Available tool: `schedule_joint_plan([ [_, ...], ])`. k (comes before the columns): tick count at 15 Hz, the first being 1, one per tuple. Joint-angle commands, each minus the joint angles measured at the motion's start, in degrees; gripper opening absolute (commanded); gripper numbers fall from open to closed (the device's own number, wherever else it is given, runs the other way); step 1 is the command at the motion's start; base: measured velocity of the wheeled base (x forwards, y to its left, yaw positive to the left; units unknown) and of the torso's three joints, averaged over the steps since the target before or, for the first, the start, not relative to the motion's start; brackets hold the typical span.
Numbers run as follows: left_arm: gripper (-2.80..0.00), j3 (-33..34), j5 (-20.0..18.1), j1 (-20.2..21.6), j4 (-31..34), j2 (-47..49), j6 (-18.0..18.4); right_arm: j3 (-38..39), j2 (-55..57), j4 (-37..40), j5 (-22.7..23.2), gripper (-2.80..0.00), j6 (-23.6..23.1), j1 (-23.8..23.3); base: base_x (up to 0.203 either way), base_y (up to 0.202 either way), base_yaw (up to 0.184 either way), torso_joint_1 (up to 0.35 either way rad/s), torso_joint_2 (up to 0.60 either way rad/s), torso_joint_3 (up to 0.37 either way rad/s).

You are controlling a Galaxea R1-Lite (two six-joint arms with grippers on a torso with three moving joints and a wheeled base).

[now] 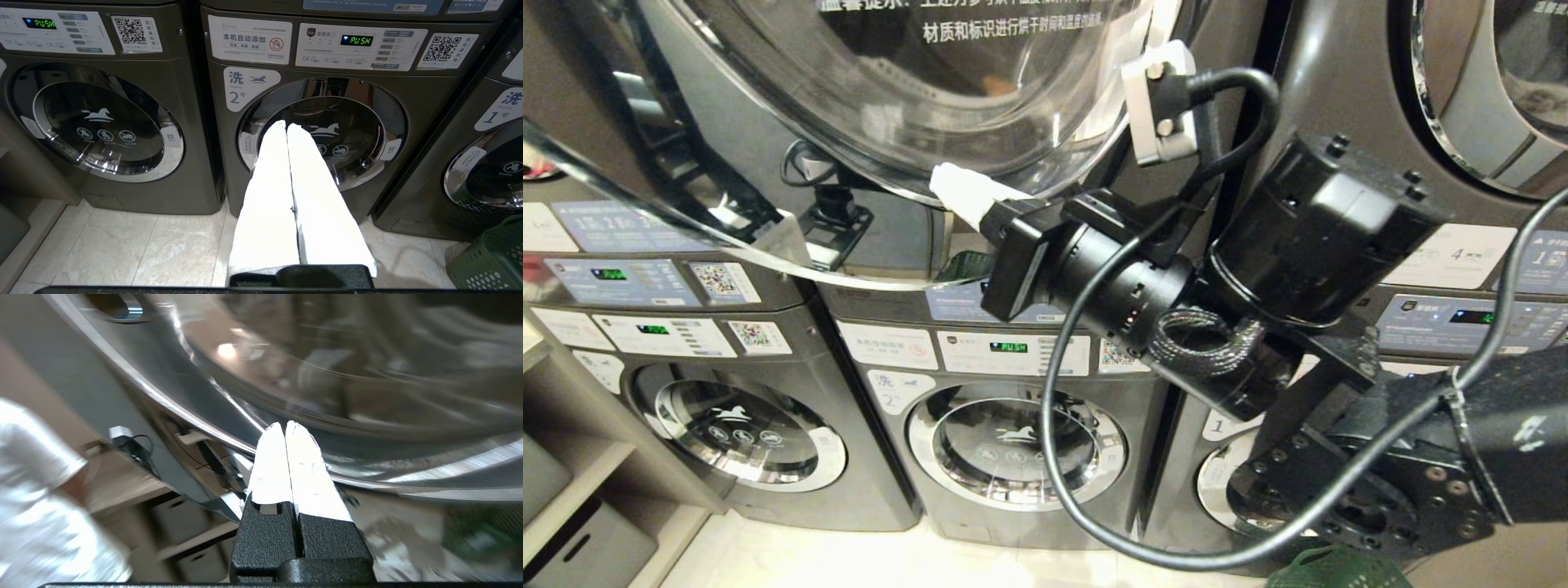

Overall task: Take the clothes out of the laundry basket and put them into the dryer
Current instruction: Close the dryer

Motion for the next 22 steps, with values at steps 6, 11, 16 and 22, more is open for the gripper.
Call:
schedule_joint_plan([
  [6, -2.8, 0.0, 0.0, 0.0, 0.0, -0.1, 0.0, 15.9, -27.1, 20.3, -6.1, -2.8, -0.3, -14.6, 0.0, 0.0, 0.0, 0.0, 0.0, 0.0],
  [11, -2.8, 0.0, -0.1, 0.0, 0.0, -0.1, 0.0, 30.7, -54.6, 49.0, 3.9, -2.8, -3.4, -52.8, 0.0, 0.0, 0.0, 0.0, 0.0, 0.0],
  [16, -2.8, 0.0, 0.0, 0.0, 0.0, -0.1, 0.0, 57.8, -77.9, 53.6, 4.8, -2.8, -14.5, -59.3, 0.0, 0.0, 0.0, 0.0, 0.0, 0.0],
  [22, -2.8, 0.0, 0.0, 0.0, 0.0, -0.1, 0.0, 69.1, -93.2, 61.7, -2.7, -2.8, -18.2, -48.8, 0.0, 0.0, 0.0, 0.0, 0.0, 0.0],
])
